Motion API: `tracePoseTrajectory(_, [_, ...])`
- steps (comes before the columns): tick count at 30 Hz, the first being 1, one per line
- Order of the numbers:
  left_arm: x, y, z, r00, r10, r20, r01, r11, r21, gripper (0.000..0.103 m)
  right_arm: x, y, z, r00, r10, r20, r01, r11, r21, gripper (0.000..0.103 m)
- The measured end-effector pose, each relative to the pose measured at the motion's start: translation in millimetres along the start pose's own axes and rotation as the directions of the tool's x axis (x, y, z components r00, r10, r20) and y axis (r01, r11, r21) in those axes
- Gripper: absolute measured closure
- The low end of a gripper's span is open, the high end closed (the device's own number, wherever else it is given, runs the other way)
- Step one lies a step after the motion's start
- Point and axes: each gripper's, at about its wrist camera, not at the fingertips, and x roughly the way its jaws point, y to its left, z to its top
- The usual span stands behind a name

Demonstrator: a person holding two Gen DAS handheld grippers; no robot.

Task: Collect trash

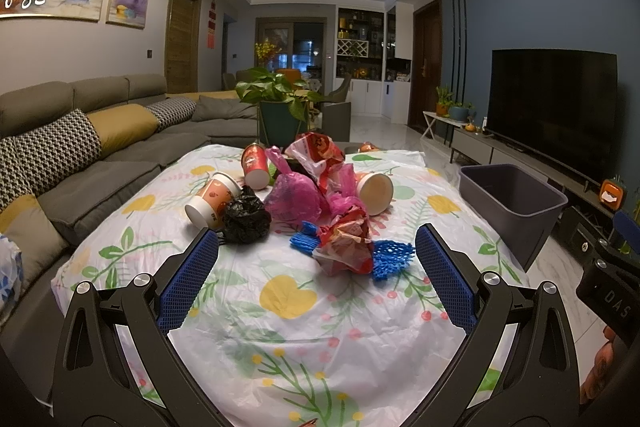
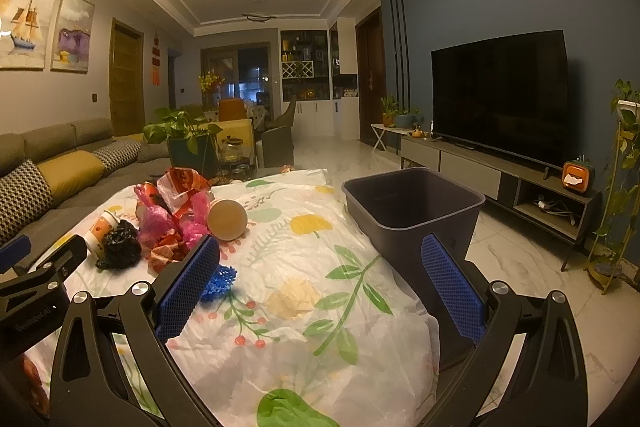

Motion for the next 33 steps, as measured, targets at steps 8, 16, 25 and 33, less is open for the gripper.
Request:
tracePoseTrajectory(8, [3, 1, -1, 1.0, -0.005, -0.005, 0.005, 1.0, -0.011, 0.006, 2, 14, -2, 0.998, 0.017, 0.067, -0.014, 0.999, -0.044, 0.005])
tracePoseTrajectory(16, [24, 25, -7, 1.0, 0.008, -0.014, -0.009, 0.998, -0.059, 0.006, 24, 31, -11, 0.983, 0.158, 0.091, -0.155, 0.987, -0.044, 0.005])
tracePoseTrajectory(25, [58, 68, -17, 0.995, 0.092, -0.033, -0.095, 0.988, -0.123, 0.006, 80, 74, -25, 0.972, 0.237, -0.013, -0.237, 0.97, -0.056, 0.005])
tracePoseTrajectory(33, [85, 98, -24, 0.988, 0.151, -0.028, -0.154, 0.978, -0.138, 0.01, 129, 126, -40, 0.948, 0.306, -0.09, -0.314, 0.944, -0.101, 0.012])
